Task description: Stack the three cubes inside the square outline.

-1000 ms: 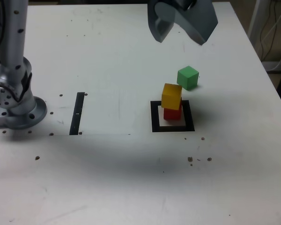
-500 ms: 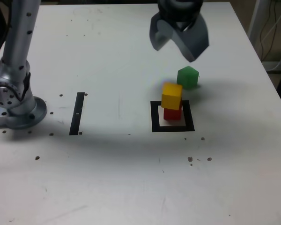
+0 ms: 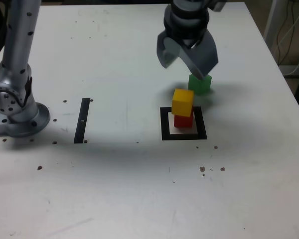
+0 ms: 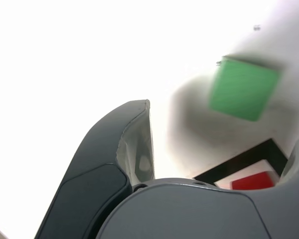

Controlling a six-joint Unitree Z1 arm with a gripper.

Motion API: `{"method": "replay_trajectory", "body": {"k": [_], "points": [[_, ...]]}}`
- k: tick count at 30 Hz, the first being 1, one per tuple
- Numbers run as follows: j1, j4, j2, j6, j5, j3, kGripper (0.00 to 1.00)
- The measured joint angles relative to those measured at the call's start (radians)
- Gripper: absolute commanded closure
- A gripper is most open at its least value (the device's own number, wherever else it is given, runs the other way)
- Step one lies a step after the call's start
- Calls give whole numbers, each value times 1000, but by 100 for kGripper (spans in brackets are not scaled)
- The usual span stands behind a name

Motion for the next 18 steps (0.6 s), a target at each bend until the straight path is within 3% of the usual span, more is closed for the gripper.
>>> {"method": "replay_trajectory", "body": {"k": [9, 18], "points": [[1, -18, 103, 29, 4, -75, 5], [4, -54, 109, 2, 33, -59, 14]]}}
